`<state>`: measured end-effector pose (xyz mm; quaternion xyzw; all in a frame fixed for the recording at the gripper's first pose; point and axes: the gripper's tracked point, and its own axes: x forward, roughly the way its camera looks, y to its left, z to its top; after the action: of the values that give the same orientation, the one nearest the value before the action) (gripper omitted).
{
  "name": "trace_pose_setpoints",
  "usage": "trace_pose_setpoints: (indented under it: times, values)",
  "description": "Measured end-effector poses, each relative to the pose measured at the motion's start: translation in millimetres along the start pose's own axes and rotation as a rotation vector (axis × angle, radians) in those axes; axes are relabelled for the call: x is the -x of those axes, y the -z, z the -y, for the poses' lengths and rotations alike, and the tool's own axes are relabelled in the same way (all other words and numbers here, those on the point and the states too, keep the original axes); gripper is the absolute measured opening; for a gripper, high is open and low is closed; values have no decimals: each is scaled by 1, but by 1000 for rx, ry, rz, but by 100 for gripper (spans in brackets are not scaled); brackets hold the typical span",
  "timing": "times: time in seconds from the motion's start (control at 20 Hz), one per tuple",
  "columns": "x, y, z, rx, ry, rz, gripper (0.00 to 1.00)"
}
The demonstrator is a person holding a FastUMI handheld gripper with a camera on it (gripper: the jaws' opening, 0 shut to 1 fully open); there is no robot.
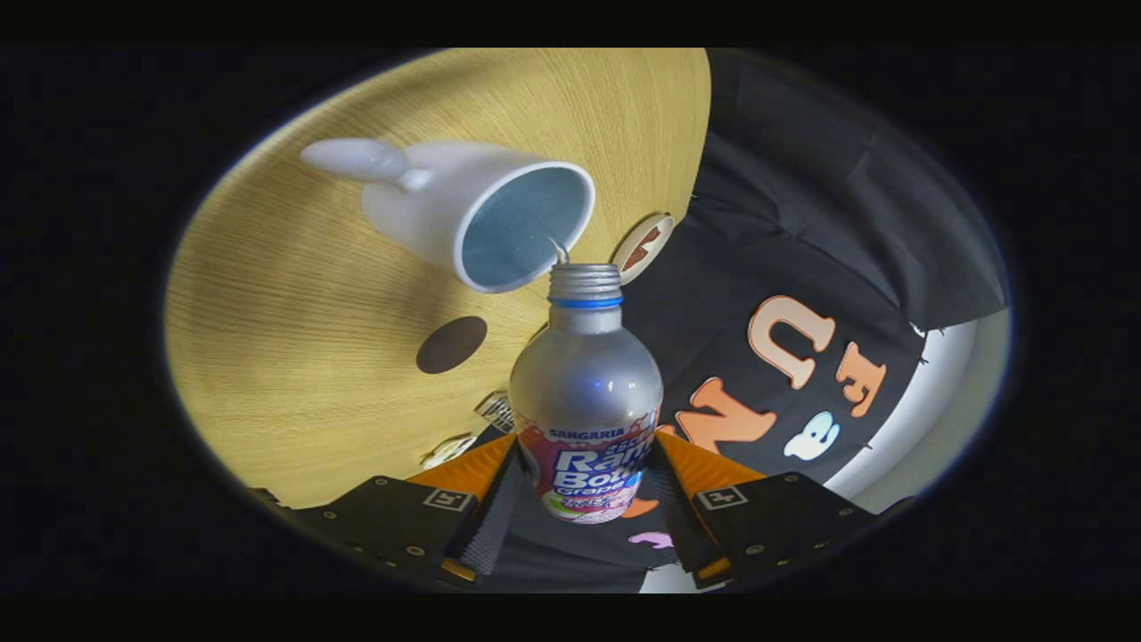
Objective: Take the bottle from table, then pour the juice into the cup, finally place the bottle on the coaster
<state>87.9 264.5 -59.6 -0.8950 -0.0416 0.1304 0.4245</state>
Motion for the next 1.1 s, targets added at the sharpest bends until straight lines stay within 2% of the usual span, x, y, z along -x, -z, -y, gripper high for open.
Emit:
trace_pose_setpoints:
  times: [0.65, 1.1]
  values:
    - [4, 3, 6, 37, -13, -8, 76]
    - [1, 1, -25, -230, -115, 21, 76]
